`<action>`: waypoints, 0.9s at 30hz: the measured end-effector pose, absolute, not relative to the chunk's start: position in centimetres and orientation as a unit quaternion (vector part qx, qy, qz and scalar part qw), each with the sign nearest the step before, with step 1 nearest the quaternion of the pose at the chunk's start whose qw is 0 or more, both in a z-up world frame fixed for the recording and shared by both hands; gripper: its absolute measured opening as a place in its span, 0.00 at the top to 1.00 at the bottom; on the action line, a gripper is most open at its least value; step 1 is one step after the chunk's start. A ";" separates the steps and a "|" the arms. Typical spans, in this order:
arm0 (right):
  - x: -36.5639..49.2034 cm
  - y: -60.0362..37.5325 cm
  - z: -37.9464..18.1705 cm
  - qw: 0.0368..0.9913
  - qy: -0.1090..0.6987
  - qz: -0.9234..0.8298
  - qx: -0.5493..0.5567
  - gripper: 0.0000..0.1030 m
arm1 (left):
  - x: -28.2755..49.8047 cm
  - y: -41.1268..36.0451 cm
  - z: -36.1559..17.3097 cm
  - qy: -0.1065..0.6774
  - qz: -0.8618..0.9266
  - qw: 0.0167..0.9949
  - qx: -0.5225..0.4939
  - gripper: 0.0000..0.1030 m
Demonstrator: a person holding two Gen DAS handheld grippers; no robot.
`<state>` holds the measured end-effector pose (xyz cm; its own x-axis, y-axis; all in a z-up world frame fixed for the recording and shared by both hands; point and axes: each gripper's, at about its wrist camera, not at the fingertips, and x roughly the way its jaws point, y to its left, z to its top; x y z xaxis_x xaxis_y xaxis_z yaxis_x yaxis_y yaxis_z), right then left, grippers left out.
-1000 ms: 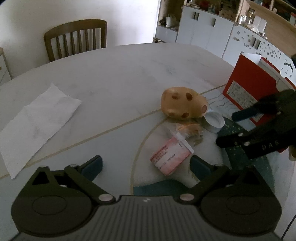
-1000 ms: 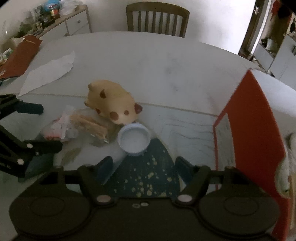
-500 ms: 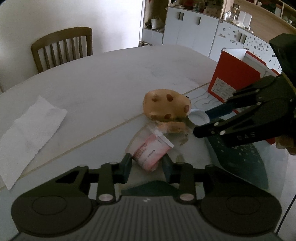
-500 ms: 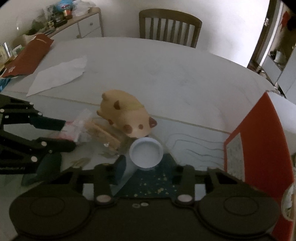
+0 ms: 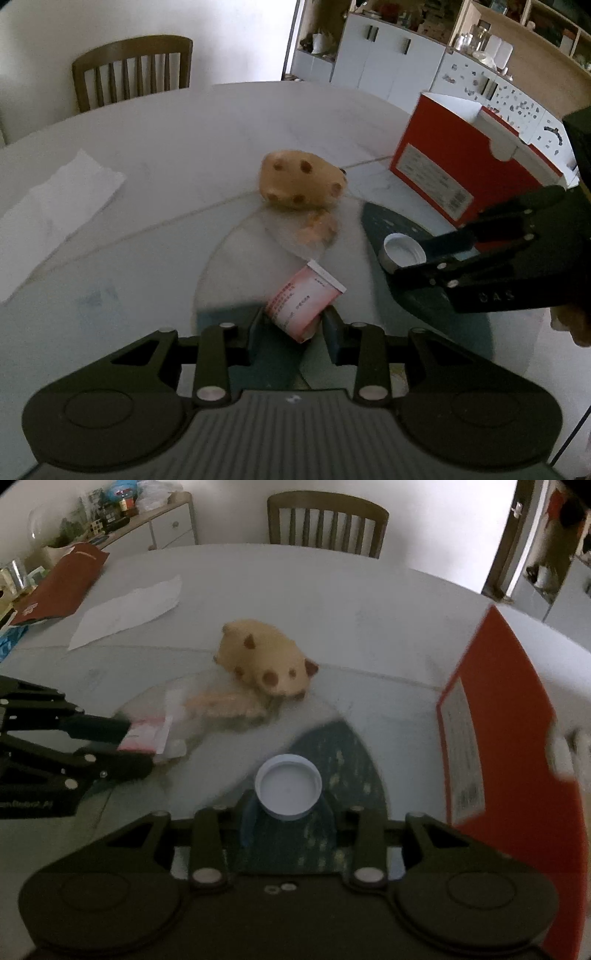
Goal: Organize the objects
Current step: 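Carry the pink cup and white lid with both tools over the red box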
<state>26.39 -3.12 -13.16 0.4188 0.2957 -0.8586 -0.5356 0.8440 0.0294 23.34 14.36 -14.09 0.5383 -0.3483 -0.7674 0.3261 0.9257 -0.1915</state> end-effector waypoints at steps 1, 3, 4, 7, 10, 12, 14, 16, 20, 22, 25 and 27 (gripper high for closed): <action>25.9 -3.4 -13.0 0.833 0.480 0.249 -0.119 0.66 | 22.8 14.3 -14.1 0.442 -0.192 0.876 -0.016 0.68; 24.9 -4.0 -12.8 0.832 0.485 0.248 -0.108 0.66 | 21.9 14.1 -14.0 0.446 -0.192 0.874 -0.023 0.68; 24.4 -4.3 -12.6 0.831 0.487 0.248 -0.104 0.66 | 21.4 13.9 -14.0 0.446 -0.192 0.873 -0.026 0.68; 22.9 -5.0 -12.2 0.831 0.489 0.246 -0.096 0.66 | 20.2 13.6 -13.9 0.449 -0.191 0.872 -0.038 0.68; 21.4 -5.9 -11.6 0.833 0.488 0.245 -0.089 0.66 | 19.0 13.3 -13.8 0.451 -0.188 0.871 -0.051 0.68; 20.5 -6.4 -11.1 0.835 0.486 0.245 -0.084 0.66 | 18.3 12.8 -13.5 0.450 -0.189 0.871 -0.057 0.69; 19.8 -6.9 -10.5 0.838 0.480 0.248 -0.080 0.66 | 17.7 12.3 -13.0 0.446 -0.191 0.873 -0.060 0.69; 19.2 -7.4 -9.8 0.841 0.474 0.250 -0.077 0.66 | 17.2 11.8 -12.4 0.442 -0.192 0.874 -0.062 0.69; 18.4 -8.4 -8.8 0.846 0.464 0.254 -0.070 0.66 | 16.5 10.3 -11.3 0.434 -0.195 0.878 -0.051 0.69; 18.2 -8.9 -8.4 0.848 0.460 0.255 -0.069 0.66 | 16.3 9.8 -11.2 0.437 -0.194 0.877 -0.053 0.69; 17.8 -9.9 -7.3 0.853 0.452 0.252 -0.067 0.66 | 16.0 9.2 -10.4 0.433 -0.190 0.879 -0.063 0.69; 17.7 -10.7 -6.4 0.857 0.445 0.253 -0.063 0.66 | 15.8 8.7 -9.5 0.426 -0.192 0.882 -0.068 0.69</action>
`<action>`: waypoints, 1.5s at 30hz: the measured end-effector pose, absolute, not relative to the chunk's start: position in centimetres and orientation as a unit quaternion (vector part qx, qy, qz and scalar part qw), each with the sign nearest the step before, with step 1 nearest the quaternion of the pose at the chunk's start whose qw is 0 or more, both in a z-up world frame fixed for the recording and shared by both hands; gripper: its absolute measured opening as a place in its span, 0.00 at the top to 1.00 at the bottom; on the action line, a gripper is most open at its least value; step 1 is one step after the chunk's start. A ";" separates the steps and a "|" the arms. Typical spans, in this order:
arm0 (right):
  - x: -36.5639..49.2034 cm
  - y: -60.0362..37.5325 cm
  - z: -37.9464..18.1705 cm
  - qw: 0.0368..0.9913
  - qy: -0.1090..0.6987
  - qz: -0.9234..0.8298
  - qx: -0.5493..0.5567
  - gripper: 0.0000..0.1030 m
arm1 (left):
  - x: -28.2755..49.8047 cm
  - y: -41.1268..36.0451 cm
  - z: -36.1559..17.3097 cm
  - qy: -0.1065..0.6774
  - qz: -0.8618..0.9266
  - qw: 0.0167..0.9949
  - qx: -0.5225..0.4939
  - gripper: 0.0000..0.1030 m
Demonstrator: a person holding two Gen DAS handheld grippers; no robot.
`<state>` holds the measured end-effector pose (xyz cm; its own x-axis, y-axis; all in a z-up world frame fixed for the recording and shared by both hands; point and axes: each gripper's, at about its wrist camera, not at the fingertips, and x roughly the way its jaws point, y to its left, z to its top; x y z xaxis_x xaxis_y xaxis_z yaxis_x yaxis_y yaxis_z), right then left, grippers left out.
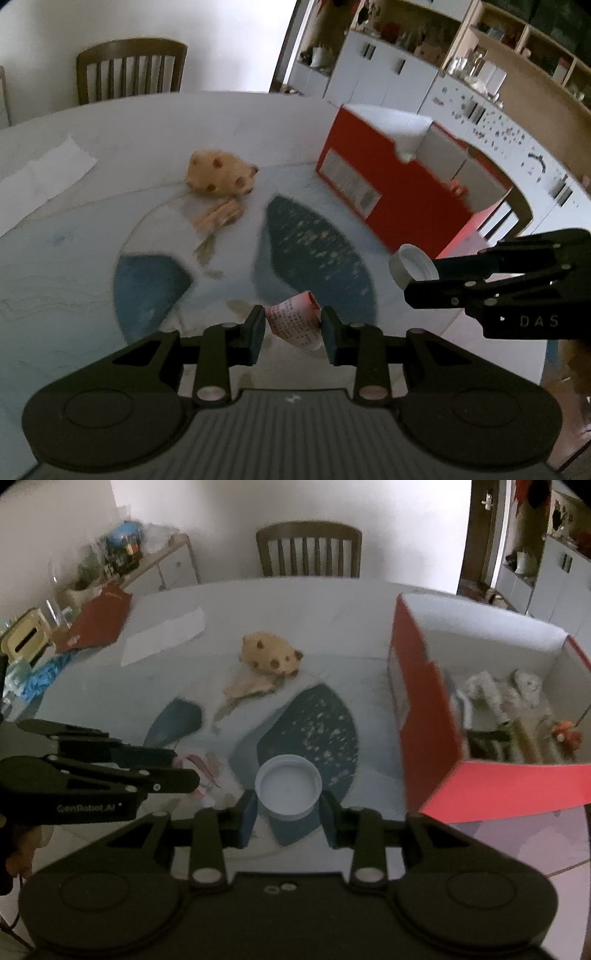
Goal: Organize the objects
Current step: 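Carry the pink cup and white lid with both tools over the red box, then open the left tool to drop the pink cup while the right tool releases the lid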
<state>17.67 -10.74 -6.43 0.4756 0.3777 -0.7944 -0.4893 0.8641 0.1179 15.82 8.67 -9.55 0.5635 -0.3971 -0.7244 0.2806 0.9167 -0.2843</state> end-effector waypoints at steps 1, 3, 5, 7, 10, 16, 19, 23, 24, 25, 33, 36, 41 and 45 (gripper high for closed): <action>17.6 -11.2 -5.9 0.859 0.441 0.254 -0.060 0.66 | 15.8 8.3 -9.1 0.422 -0.194 0.883 -0.070 0.69; 17.6 -12.1 -5.2 0.862 0.435 0.255 -0.058 0.66 | 15.7 7.5 -7.9 0.410 -0.201 0.887 -0.072 0.69; 17.7 -13.0 -4.5 0.864 0.429 0.259 -0.054 0.66 | 15.8 6.6 -6.8 0.399 -0.207 0.891 -0.071 0.69; 17.9 -13.9 -4.0 0.867 0.423 0.259 -0.052 0.66 | 15.9 5.5 -5.7 0.389 -0.214 0.893 -0.071 0.69; 18.3 -15.3 -3.1 0.872 0.414 0.258 -0.050 0.66 | 16.3 4.0 -4.4 0.376 -0.221 0.897 -0.069 0.69; 19.5 -18.1 -2.1 0.878 0.400 0.258 -0.051 0.66 | 17.3 0.7 -2.7 0.361 -0.227 0.902 -0.062 0.69; 20.1 -19.6 -1.8 0.880 0.397 0.256 -0.051 0.66 | 18.0 -1.1 -2.1 0.355 -0.230 0.905 -0.054 0.69; 21.0 -21.6 -1.6 0.883 0.393 0.251 -0.049 0.66 | 18.9 -3.5 -1.3 0.347 -0.234 0.907 -0.045 0.69; 21.3 -22.1 -1.6 0.884 0.392 0.250 -0.050 0.66 | 19.1 -4.1 -1.2 0.345 -0.236 0.907 -0.043 0.69; 21.5 -22.7 -1.6 0.885 0.390 0.249 -0.049 0.66 | 19.4 -4.8 -1.0 0.343 -0.237 0.908 -0.041 0.69; 24.0 -26.2 -2.0 0.891 0.384 0.236 -0.057 0.66 | 22.0 -9.5 -1.0 0.351 -0.246 0.903 -0.022 0.69; 25.2 -27.4 -2.3 0.891 0.388 0.232 -0.051 0.66 | 23.0 -11.0 -1.3 0.355 -0.245 0.902 -0.012 0.69; 27.4 -29.2 -3.6 0.885 0.406 0.224 -0.044 0.66 | 25.2 -13.1 -2.2 0.370 -0.240 0.898 -0.005 0.69; 28.7 -29.7 -4.7 0.881 0.415 0.221 -0.055 0.66 | 27.0 -14.4 -2.9 0.380 -0.229 0.896 0.010 0.69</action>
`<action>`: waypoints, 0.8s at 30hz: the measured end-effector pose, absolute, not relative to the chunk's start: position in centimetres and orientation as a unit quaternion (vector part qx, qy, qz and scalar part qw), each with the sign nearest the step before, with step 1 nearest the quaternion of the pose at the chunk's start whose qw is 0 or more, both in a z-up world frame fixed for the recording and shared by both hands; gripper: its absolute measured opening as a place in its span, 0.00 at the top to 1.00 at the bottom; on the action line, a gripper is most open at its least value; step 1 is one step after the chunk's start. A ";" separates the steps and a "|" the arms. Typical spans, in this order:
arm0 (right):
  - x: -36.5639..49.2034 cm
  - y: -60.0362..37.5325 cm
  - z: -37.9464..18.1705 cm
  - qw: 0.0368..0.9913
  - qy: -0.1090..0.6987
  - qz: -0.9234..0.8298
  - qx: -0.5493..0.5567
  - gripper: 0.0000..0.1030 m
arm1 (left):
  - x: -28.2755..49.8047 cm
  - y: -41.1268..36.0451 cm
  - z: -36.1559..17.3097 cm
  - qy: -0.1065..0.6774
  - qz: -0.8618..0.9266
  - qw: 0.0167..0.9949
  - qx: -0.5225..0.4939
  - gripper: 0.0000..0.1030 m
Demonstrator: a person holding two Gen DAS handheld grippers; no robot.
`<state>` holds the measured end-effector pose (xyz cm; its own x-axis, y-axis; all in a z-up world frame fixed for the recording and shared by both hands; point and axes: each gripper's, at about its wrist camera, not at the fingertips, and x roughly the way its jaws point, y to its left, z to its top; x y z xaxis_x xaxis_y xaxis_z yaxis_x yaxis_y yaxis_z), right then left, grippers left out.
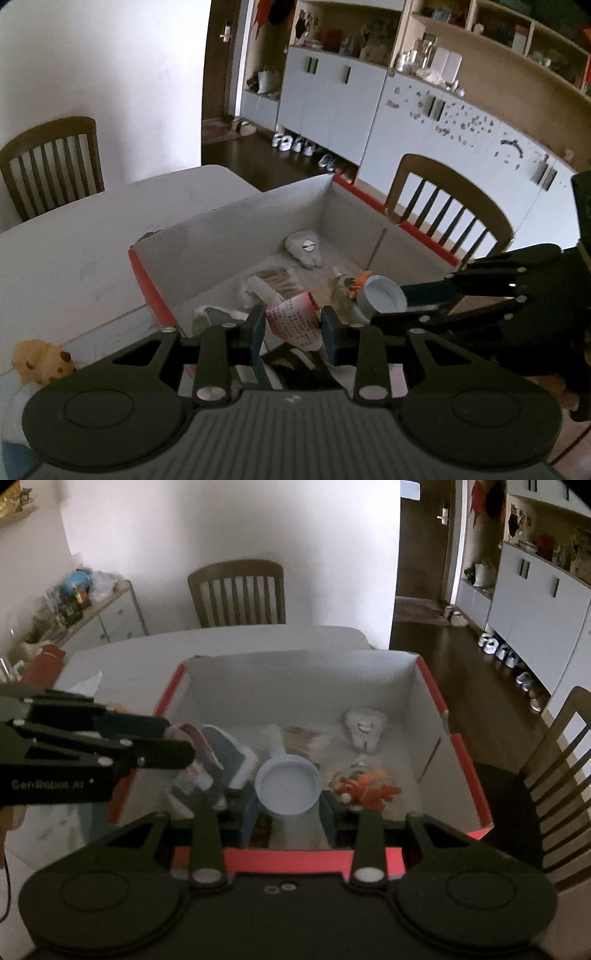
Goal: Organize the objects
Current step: 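Open the left tool to drop the pink cup while the right tool releases the lid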
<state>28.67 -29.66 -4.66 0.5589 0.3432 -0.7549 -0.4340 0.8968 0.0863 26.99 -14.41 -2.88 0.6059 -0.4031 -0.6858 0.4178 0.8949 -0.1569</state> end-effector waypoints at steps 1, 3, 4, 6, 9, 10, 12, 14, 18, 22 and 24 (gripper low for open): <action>29.0 -29.7 -4.9 0.880 0.417 0.221 -0.057 0.66 | 27.5 -14.7 -3.1 0.385 -0.225 0.895 0.012 0.69; 29.5 -29.7 -5.4 0.876 0.423 0.222 -0.062 0.66 | 28.4 -14.9 -3.6 0.392 -0.218 0.894 0.015 0.69; 29.8 -29.7 -5.7 0.874 0.426 0.223 -0.064 0.66 | 28.8 -15.1 -3.9 0.396 -0.214 0.893 0.018 0.69; 30.4 -29.8 -6.2 0.870 0.434 0.224 -0.063 0.66 | 29.7 -15.3 -4.4 0.405 -0.206 0.890 0.021 0.69; 31.3 -29.6 -6.7 0.864 0.444 0.228 -0.066 0.66 | 30.7 -15.8 -5.1 0.417 -0.198 0.887 0.025 0.69; 31.5 -29.6 -6.9 0.862 0.447 0.232 -0.066 0.66 | 31.1 -16.0 -5.4 0.420 -0.195 0.886 0.029 0.69; 32.0 -29.4 -7.2 0.856 0.454 0.238 -0.066 0.66 | 31.7 -16.4 -5.9 0.428 -0.190 0.883 0.038 0.69; 32.2 -29.0 -7.6 0.852 0.458 0.243 -0.078 0.66 | 32.3 -16.8 -6.3 0.435 -0.186 0.880 0.045 0.69; 32.6 -28.5 -8.4 0.844 0.466 0.247 -0.096 0.66 | 33.1 -17.4 -7.1 0.450 -0.180 0.873 0.059 0.69; 33.0 -28.6 -9.0 0.839 0.473 0.246 -0.104 0.66 | 33.7 -17.9 -7.9 0.467 -0.176 0.864 0.060 0.69; 33.1 -28.6 -9.2 0.838 0.475 0.247 -0.106 0.66 | 33.9 -18.2 -8.2 0.477 -0.173 0.859 0.063 0.69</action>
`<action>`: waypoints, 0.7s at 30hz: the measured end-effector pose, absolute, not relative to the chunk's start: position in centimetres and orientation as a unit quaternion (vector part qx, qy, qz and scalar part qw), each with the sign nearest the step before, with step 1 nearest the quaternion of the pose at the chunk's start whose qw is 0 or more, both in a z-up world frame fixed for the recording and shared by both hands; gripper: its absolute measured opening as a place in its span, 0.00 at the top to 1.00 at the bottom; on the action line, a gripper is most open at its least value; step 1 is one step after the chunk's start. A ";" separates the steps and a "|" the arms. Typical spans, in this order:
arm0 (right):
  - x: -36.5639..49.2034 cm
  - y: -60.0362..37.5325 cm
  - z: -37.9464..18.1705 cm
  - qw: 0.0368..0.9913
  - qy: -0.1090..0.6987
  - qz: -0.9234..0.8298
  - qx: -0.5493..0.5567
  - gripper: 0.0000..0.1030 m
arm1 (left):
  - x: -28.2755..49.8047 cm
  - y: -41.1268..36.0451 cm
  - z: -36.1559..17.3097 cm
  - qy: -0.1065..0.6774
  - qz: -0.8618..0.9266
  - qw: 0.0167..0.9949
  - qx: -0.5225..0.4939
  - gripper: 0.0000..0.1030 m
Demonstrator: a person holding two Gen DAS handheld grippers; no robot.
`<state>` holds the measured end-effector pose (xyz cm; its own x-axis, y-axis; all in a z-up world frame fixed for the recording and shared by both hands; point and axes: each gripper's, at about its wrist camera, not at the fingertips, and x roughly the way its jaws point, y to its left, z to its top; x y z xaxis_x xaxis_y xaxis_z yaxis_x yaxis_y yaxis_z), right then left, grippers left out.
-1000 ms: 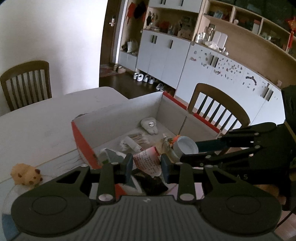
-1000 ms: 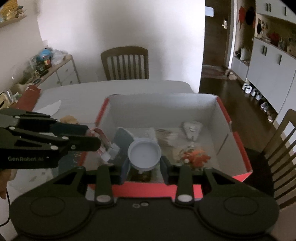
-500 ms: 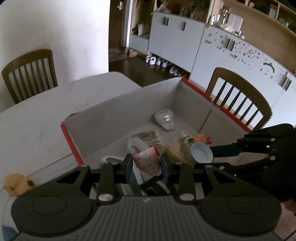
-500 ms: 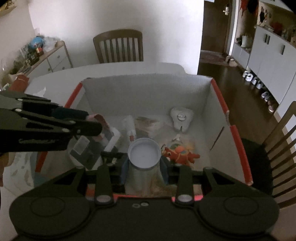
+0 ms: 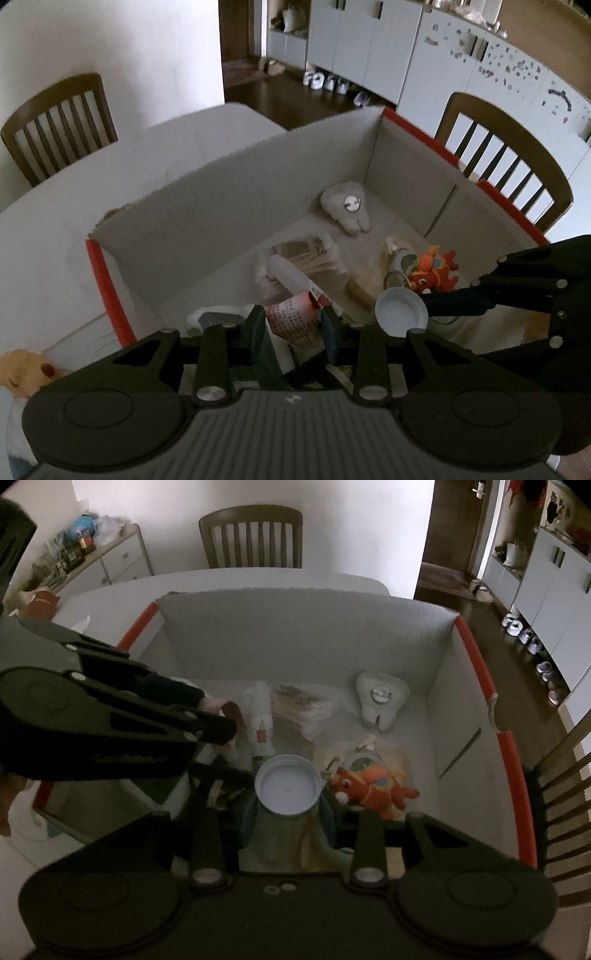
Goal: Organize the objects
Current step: 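Open the left tool to drop the pink cup while the right tool releases the lid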
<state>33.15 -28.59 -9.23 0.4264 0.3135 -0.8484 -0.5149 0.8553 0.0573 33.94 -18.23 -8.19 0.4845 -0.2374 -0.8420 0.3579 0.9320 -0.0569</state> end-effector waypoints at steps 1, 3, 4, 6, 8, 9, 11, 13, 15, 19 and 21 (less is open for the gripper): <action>33.2 -28.6 -9.2 0.838 0.474 0.248 -0.107 0.66 | 34.0 -18.3 -8.4 0.481 -0.171 0.857 0.067 0.69; 33.2 -28.6 -9.3 0.838 0.474 0.249 -0.111 0.66 | 34.2 -18.4 -8.6 0.488 -0.172 0.853 0.071 0.69; 33.2 -28.5 -9.3 0.838 0.473 0.249 -0.113 0.66 | 34.2 -18.5 -8.9 0.494 -0.172 0.849 0.074 0.69; 33.2 -28.4 -9.3 0.838 0.472 0.249 -0.116 0.65 | 34.3 -18.6 -9.3 0.502 -0.167 0.845 0.082 0.69; 33.1 -28.4 -9.2 0.839 0.467 0.248 -0.123 0.65 | 34.3 -18.7 -9.6 0.506 -0.162 0.842 0.087 0.69; 33.1 -28.5 -9.1 0.839 0.467 0.250 -0.123 0.64 | 34.2 -18.7 -9.7 0.507 -0.165 0.841 0.089 0.69; 33.1 -28.7 -9.0 0.839 0.468 0.252 -0.116 0.62 | 34.2 -18.9 -9.6 0.508 -0.163 0.841 0.093 0.69; 33.1 -28.9 -8.9 0.840 0.466 0.253 -0.113 0.60 | 34.2 -18.8 -9.6 0.507 -0.162 0.841 0.092 0.69; 33.0 -29.1 -8.7 0.841 0.465 0.254 -0.107 0.57 | 34.1 -18.6 -9.4 0.505 -0.163 0.843 0.088 0.69; 32.5 -29.5 -8.2 0.844 0.460 0.255 -0.103 0.52 | 33.7 -18.4 -8.9 0.494 -0.173 0.849 0.073 0.59; 32.4 -29.5 -7.9 0.846 0.458 0.254 -0.101 0.51 | 33.5 -18.6 -8.5 0.486 -0.178 0.852 0.071 0.48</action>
